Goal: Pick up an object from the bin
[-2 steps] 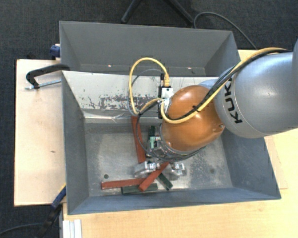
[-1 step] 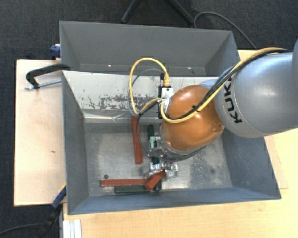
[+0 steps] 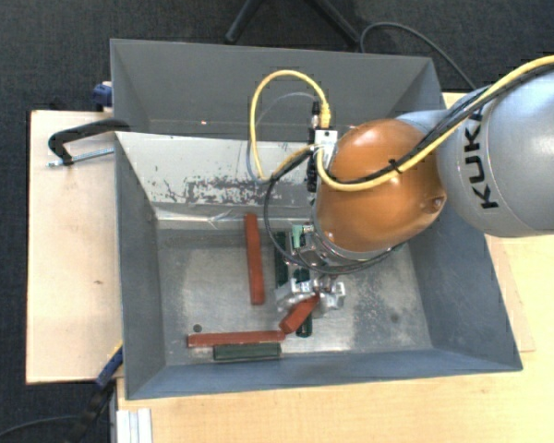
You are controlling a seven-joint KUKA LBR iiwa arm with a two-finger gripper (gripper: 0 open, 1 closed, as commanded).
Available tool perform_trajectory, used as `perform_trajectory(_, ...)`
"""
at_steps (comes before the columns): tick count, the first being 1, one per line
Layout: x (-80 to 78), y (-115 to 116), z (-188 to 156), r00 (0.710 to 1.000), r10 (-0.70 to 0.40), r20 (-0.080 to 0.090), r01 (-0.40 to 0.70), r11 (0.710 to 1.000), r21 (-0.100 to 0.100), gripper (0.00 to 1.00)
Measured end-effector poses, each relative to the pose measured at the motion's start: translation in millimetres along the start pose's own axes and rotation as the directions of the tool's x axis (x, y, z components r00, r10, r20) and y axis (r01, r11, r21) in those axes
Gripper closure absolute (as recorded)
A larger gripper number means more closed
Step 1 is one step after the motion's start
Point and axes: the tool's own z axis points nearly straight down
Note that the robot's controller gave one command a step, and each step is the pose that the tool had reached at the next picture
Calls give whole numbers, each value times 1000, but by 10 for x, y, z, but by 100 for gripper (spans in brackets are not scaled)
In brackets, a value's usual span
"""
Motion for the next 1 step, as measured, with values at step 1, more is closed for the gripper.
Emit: perform_trajectory(1, -17, -18, -369, 1000, 4, 0, -4, 1000, -3, 100)
